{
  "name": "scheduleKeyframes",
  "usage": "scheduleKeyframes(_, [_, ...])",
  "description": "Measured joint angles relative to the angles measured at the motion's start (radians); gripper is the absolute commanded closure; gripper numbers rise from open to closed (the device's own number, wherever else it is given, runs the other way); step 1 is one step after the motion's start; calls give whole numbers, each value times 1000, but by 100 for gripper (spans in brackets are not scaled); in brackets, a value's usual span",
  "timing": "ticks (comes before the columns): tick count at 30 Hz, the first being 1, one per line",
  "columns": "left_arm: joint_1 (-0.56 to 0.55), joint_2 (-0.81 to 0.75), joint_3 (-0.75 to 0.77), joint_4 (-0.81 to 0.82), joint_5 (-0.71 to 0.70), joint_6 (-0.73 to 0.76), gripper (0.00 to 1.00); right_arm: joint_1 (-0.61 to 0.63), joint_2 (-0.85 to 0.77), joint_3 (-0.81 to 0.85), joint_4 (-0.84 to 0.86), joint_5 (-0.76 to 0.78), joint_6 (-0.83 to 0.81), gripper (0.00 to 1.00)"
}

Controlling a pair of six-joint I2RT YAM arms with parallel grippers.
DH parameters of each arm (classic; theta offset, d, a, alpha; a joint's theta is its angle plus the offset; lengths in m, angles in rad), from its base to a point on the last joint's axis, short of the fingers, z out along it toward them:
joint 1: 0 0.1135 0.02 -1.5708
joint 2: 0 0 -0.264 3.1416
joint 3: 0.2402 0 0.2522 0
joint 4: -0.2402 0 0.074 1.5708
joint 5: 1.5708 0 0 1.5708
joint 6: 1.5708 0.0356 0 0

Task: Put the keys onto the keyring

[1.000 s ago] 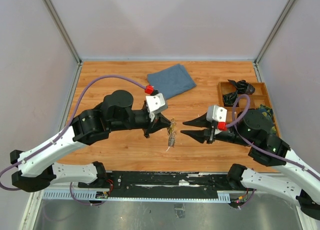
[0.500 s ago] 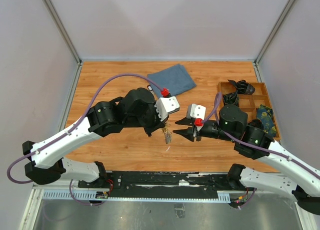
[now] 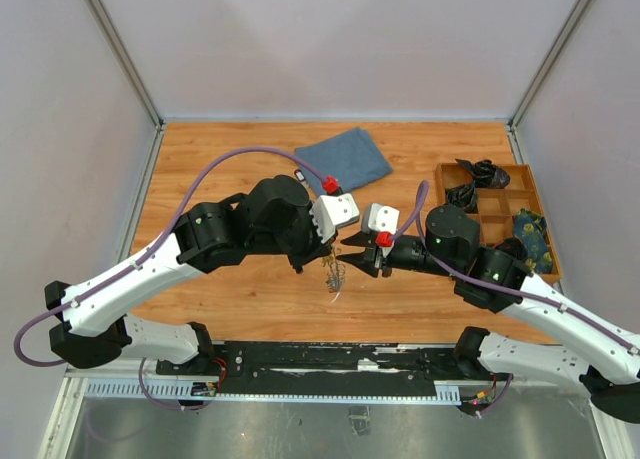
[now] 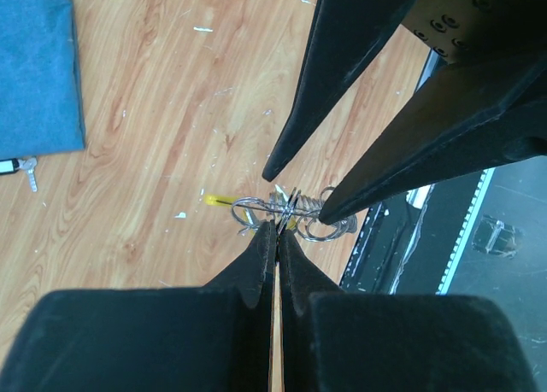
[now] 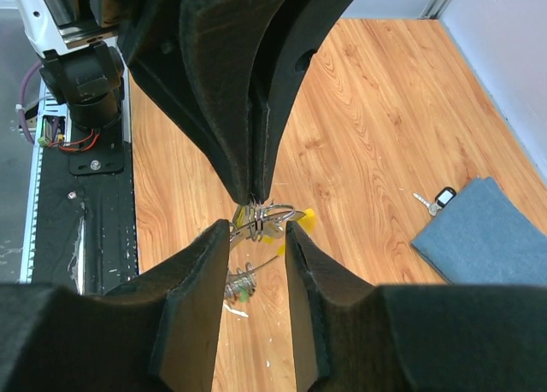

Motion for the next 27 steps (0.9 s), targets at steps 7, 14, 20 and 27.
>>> scheduleKeyframes(7, [0,-2,0,1,18,1,99,0,13,-6,11,0,-5,70])
scheduleKeyframes(14, [0,-12,0,0,35,3,99,0,23,-6,27,-11,-11,87])
scheduleKeyframes(20, [0,-17,0,0,35,11,99,0,28,-6,32,-25,-13,100])
scheduleKeyframes(27, [0,-41,-25,22,48,15,76,0,23,-6,31,-48,-12,100])
